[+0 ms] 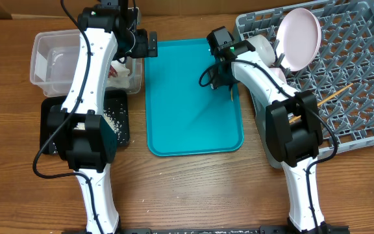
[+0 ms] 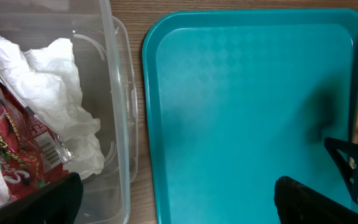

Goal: Sort waste into correct bins and load items into the dishwasher
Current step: 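Grasp the remaining wooden chopstick with the right gripper, then carry the chopstick to the rack and lay it in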

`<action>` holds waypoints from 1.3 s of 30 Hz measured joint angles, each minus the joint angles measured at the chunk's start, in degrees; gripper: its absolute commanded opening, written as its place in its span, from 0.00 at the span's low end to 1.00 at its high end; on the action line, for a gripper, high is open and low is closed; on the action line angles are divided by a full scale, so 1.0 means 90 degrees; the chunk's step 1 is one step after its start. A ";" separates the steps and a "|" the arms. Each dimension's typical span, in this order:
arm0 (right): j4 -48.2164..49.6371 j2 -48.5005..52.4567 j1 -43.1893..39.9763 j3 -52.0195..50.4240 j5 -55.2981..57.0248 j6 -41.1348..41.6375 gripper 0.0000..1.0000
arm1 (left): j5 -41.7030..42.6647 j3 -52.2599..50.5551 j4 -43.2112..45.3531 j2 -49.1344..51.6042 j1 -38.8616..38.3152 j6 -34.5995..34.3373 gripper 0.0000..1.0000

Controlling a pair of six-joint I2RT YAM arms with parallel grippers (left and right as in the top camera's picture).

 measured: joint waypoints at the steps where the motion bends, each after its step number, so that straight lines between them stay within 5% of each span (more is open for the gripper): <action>1: 0.0002 0.0002 0.0000 -0.0002 -0.0005 -0.0002 0.68 | 0.0000 0.0000 0.0000 0.0000 0.0000 0.0000 1.00; 26: -0.0435 0.0012 -0.0002 -0.0058 -0.0600 0.0221 0.58 | 0.0000 0.0000 -0.0002 0.0000 0.0000 0.0000 1.00; 33: -0.0532 0.0024 0.0000 -0.0066 -0.0656 0.0325 0.04 | 0.0000 0.0000 -0.0002 0.0000 0.0000 0.0000 1.00; 39: -0.0588 0.0027 0.0000 -0.0075 -0.0726 0.0330 0.04 | 0.0000 0.0000 -0.0002 0.0000 0.0000 0.0000 1.00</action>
